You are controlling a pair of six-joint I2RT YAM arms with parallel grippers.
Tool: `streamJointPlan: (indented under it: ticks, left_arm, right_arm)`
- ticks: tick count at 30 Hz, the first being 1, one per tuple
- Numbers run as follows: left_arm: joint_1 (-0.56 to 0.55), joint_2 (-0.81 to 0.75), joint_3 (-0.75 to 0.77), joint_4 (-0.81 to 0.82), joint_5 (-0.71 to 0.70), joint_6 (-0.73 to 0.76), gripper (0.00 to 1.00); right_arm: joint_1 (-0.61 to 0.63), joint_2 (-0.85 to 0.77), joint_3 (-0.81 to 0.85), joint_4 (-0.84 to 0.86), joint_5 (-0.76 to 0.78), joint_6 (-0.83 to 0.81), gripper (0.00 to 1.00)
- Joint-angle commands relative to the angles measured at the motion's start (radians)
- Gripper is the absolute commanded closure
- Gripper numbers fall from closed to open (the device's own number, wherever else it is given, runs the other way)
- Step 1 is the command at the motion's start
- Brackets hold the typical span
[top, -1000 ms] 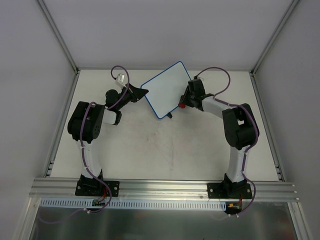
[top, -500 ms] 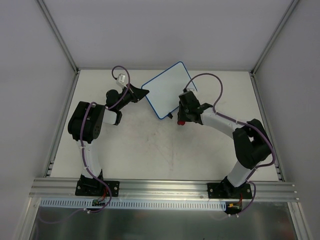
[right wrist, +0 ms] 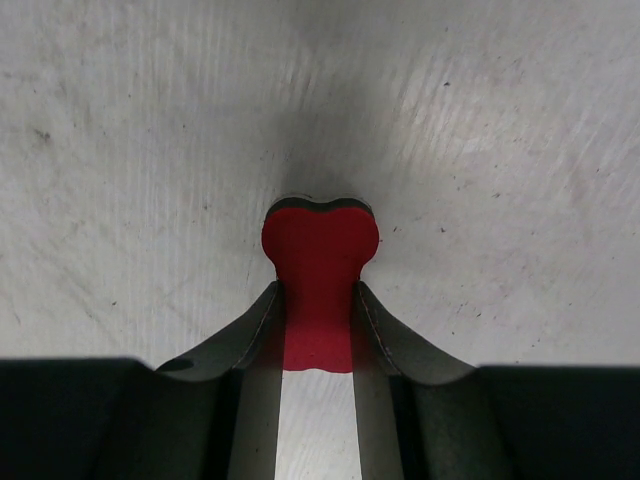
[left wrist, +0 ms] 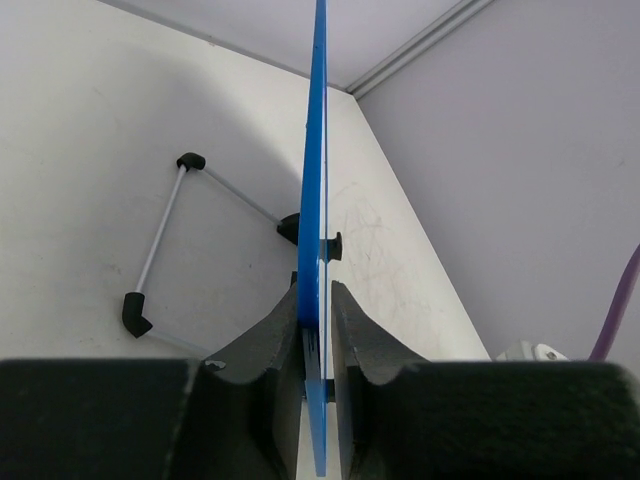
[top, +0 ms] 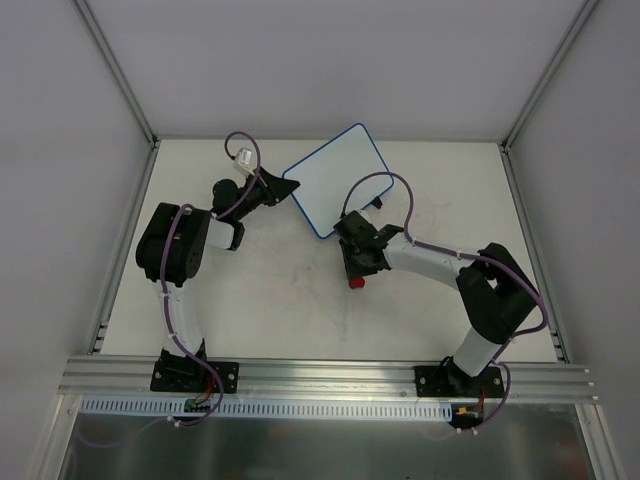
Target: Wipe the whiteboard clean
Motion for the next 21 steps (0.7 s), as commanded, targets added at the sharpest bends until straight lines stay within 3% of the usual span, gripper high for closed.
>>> streamJointPlan:
  ticks: [1, 5, 11, 12, 13, 17, 19, 20, 21]
  left_arm:
    - [-0.019, -0.027, 0.016, 0.083, 0.04, 0.009, 0.84]
    - [-0.015, -0.029, 0.013, 0.086, 0.041, 0.007, 0.77]
    - [-0.011, -0.032, 0.012, 0.085, 0.043, 0.003, 0.71]
    - [-0.011, -0.034, 0.012, 0.086, 0.043, 0.003, 0.69]
    - [-0.011, -0.035, 0.012, 0.086, 0.044, 0.004, 0.69]
    - [-0.009, -0.035, 0.005, 0.092, 0.044, 0.004, 0.59]
    - [-0.008, -0.037, -0.001, 0.11, 0.041, 0.007, 0.48]
    - [-0.008, -0.037, -0.004, 0.118, 0.043, 0.007, 0.45]
    - [-0.008, -0.037, -0.008, 0.126, 0.043, 0.006, 0.42]
  right_arm:
    - [0.016, -0.017, 0.009, -0.051, 0.044, -0.015, 0.91]
    - [0.016, -0.008, 0.017, -0.059, 0.019, -0.018, 0.76]
    - [0.018, -0.004, 0.017, -0.056, 0.002, -0.021, 0.7]
    - [0.018, -0.002, 0.017, -0.056, -0.001, -0.022, 0.57]
    - [0.018, -0.002, 0.015, -0.056, -0.005, -0.022, 0.55]
    - [0.018, -0.005, 0.014, -0.054, -0.001, -0.01, 0.5]
    - [0.018, -0.007, 0.02, -0.055, -0.008, -0.004, 0.49]
    - [0.018, -0.008, 0.022, -0.053, -0.008, -0.004, 0.37]
    - [0.018, -0.011, 0.023, -0.05, -0.011, -0.004, 0.36]
